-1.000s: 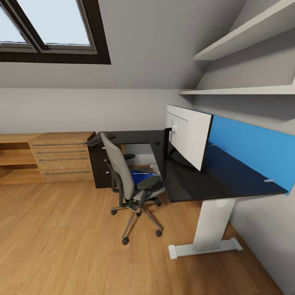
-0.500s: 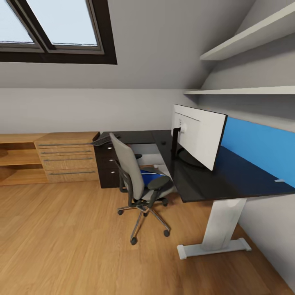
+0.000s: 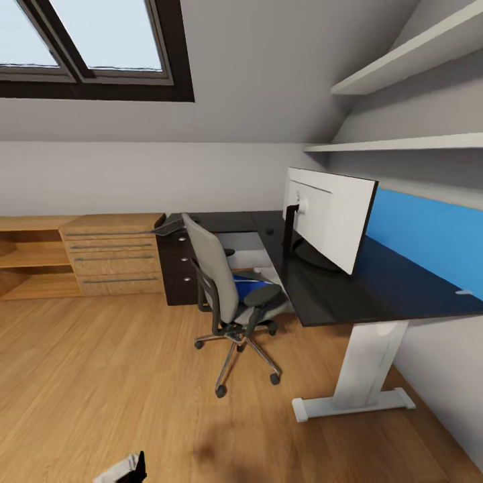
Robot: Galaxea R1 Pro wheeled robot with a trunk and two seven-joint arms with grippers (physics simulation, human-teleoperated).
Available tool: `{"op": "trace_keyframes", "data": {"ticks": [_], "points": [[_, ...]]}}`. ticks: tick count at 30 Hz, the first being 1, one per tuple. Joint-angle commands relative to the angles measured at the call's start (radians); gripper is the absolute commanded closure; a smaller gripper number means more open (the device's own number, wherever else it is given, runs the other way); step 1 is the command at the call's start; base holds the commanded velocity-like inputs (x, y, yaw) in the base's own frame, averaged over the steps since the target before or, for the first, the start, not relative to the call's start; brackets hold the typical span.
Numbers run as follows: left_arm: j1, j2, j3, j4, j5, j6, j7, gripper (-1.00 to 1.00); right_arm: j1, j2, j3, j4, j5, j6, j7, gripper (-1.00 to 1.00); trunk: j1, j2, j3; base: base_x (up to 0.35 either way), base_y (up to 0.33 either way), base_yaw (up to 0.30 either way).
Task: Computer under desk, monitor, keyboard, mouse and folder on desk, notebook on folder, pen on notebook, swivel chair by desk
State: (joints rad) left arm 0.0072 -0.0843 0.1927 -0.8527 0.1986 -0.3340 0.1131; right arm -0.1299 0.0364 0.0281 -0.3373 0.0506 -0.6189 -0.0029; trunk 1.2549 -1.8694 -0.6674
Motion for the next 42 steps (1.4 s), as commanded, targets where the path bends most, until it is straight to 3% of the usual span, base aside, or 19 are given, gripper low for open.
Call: {"op": "trace_keyframes", "data": {"ticks": [1,2,3,5,6,8,12,16,19,25,36,42], "points": [[0.0,-0.006,0.001,-0.05,0.004,0.038,0.008,-1.0,-0.006,0.003,-0.001,-0.032,0.004,0.026,-0.001,-1.0,0.004,-0.008,-0.004,0.0,0.0,0.002],[0.0,-0.012,0.001,-0.139,0.002,0.133,0.027,-1.0,-0.014,0.01,-0.001,-0.102,0.004,0.105,-0.004,-1.0,0.008,-0.015,-0.007,0.0,0.0,0.001],[0.0,-0.02,-0.004,-0.333,0.001,0.44,0.084,-1.0,-0.036,0.039,-0.001,-0.295,0.003,0.363,-0.018,-1.0,0.012,-0.022,-0.011,0.0,0.0,0.0],[0.0,-0.023,-0.007,-0.457,0.003,0.632,0.106,-1.0,-0.093,0.064,0.0,-0.385,0.003,0.49,-0.036,-1.0,0.019,-0.036,-0.017,0.0,0.0,0.0],[-0.039,-0.066,-0.047,-0.612,0.004,0.752,0.122,-1.0,-0.289,0.102,0.002,-0.312,0.002,0.611,-0.075,-1.0,0.023,-0.043,-0.02,0.0,0.0,0.0],[-0.057,-0.079,-0.066,-0.647,0.004,0.767,0.124,-1.0,-0.391,0.109,0.001,-0.198,-0.001,0.641,-0.083,-1.0,0.031,-0.057,-0.026,0.0,0.0,0.0],[-0.071,-0.087,-0.078,-0.67,0.005,0.78,0.123,-1.0,-0.529,0.114,0.0,-0.019,-0.002,0.634,-0.088,-1.0,0.046,-0.085,-0.039,0.0,0.0,0.0],[-0.076,-0.089,-0.082,-0.682,0.002,0.78,0.123,-1.0,-0.586,0.112,-0.007,0.053,-0.006,0.54,-0.092,-1.0,0.061,-0.113,-0.051,0.0,0.0,0.0],[-0.077,-0.083,-0.08,-0.704,0.001,0.783,0.122,-1.0,-0.598,0.113,-0.011,0.069,-0.012,0.48,-0.094,-1.0,0.073,-0.134,-0.061,0.0,0.0,0.0],[-0.078,-0.076,-0.081,-0.738,0.0,0.788,0.122,-1.0,-0.605,0.112,-0.014,0.079,-0.037,0.436,-0.097,-1.0,0.096,-0.176,-0.08,0.0,0.0,0.0],[-0.079,-0.078,-0.085,-0.761,-0.001,0.857,0.122,-1.0,-0.606,0.113,-0.015,0.078,-0.048,0.434,-0.099,-1.0,0.138,-0.253,-0.114,0.0,0.0,0.0],[-0.078,-0.079,-0.106,-0.765,-0.001,0.856,0.123,-1.0,-0.605,0.113,-0.016,0.084,-0.049,0.437,-0.1,-1.0,0.161,-0.295,-0.133,0.0,0.0,0.0]]}}
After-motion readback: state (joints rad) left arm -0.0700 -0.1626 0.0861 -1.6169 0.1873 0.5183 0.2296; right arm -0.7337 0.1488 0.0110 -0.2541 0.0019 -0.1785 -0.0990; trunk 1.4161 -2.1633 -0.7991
